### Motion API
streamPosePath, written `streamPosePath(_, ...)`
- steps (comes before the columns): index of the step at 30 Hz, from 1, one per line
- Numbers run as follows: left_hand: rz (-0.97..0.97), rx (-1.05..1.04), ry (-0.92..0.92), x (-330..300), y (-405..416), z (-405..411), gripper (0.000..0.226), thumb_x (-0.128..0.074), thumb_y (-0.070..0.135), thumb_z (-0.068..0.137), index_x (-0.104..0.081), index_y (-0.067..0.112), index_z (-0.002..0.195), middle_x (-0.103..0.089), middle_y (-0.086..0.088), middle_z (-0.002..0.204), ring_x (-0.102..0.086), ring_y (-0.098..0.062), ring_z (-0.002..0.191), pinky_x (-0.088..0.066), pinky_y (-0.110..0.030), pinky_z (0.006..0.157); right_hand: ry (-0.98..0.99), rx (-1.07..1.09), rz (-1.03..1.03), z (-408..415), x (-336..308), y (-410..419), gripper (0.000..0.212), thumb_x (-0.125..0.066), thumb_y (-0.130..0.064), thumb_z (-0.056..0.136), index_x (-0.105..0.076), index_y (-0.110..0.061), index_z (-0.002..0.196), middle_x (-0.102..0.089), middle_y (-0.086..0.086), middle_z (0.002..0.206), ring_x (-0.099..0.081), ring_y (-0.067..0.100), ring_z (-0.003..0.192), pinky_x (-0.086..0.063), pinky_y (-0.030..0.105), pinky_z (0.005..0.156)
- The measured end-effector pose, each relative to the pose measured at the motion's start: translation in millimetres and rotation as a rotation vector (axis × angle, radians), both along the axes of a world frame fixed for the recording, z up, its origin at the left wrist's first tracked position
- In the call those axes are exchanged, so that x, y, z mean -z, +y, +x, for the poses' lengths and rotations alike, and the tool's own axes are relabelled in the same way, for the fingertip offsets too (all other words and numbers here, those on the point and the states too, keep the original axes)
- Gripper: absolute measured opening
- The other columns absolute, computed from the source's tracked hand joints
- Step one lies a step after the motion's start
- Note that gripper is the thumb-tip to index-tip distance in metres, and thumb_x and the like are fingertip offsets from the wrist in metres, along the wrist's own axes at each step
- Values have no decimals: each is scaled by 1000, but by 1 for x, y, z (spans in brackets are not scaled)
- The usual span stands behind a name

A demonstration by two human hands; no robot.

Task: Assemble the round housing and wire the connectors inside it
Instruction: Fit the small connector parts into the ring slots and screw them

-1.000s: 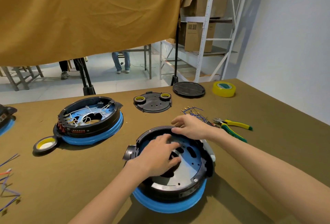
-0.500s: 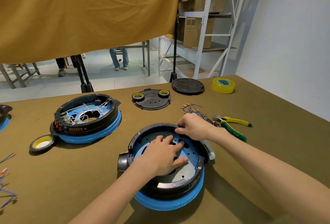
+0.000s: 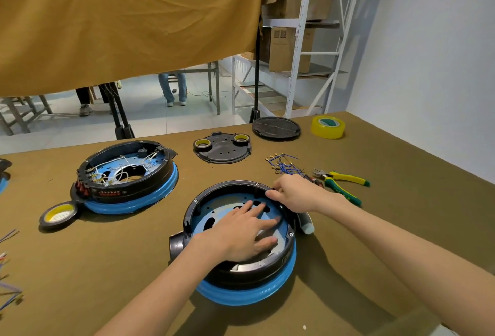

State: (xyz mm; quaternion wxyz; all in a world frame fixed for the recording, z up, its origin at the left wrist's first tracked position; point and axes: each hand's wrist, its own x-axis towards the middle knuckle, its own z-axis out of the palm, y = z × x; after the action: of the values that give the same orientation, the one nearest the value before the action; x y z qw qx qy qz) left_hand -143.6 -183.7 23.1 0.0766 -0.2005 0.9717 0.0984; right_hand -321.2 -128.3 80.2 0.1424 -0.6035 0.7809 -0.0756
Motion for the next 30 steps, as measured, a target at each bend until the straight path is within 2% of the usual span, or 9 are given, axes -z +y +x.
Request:
streamPosePath(3,-51,-41,-2,-1,0,-1,60,-28,65,103,-17,46,159,-5,-5,172,0,-29,158,-9,-54,127,7,-4,-11,4,-3,-4,45,-50,-38,106,-70,-1,91,-69,19,79,-59,31,69,-48,41,64)
streamPosePath(6,-76,-67,-8,0,0,-2,59,-28,65,103,-17,47,159,-8,-6,172,-4,-30,158,-7,-58,125,67,21,-58,10,4,-5,43,-51,-40,106,-68,-7,84,-65,10,71,-62,28,66,-49,38,62)
streamPosePath(9,-92,-107,-6,5,0,-4,60,-26,64,104,-16,44,160,-8,-8,172,-4,-31,158,-6,-54,125,192,30,-43,14,5,-1,37,-57,-43,101,-55,-15,77,-57,4,79,-61,27,74,-44,33,59)
streamPosePath(13,-103,-196,5,10,-3,-10,61,-23,62,105,-13,40,161,-8,-11,171,-4,-35,157,-6,-53,125,235,-4,27,16,1,0,13,-59,-21,98,-52,-13,91,-56,7,88,-59,27,77,-41,32,54)
streamPosePath(17,-128,-260,-15,14,-9,-10,64,-21,65,104,-8,40,162,-8,-11,171,-5,-37,157,-8,-54,125,173,-49,-31,18,-3,-5,15,-55,-18,101,-63,-8,108,-66,13,101,-64,32,87,-55,41,71)
streamPosePath(20,-152,-304,-36,12,-15,-13,66,-21,67,102,-10,41,161,-11,-11,171,-9,-37,156,-7,-57,124,139,-51,-73,17,2,-9,25,-52,-21,103,-63,-8,122,-67,16,115,-65,35,101,-56,48,85)
streamPosePath(22,-162,-313,-29,10,-15,-15,66,-23,68,101,-14,41,160,-16,-10,170,-13,-36,155,-8,-58,123,101,-35,-136,15,5,-9,28,-54,-23,103,-63,-10,127,-68,14,118,-66,30,100,-57,44,86)
streamPosePath(25,-173,-271,0,1,-17,-12,65,-30,69,101,-26,39,158,-30,-12,164,-26,-36,151,-15,-56,123,5,11,-210,10,13,-2,35,-58,-32,103,-60,-14,133,-72,9,115,-66,18,90,-56,31,78)
streamPosePath(30,115,-197,252,-8,-15,22,59,-41,69,97,-48,40,148,-49,13,152,-47,-9,137,-39,-37,115,-49,68,-253,9,33,-2,31,-53,-33,106,-72,-10,104,-73,7,90,-69,21,78,-58,36,69)
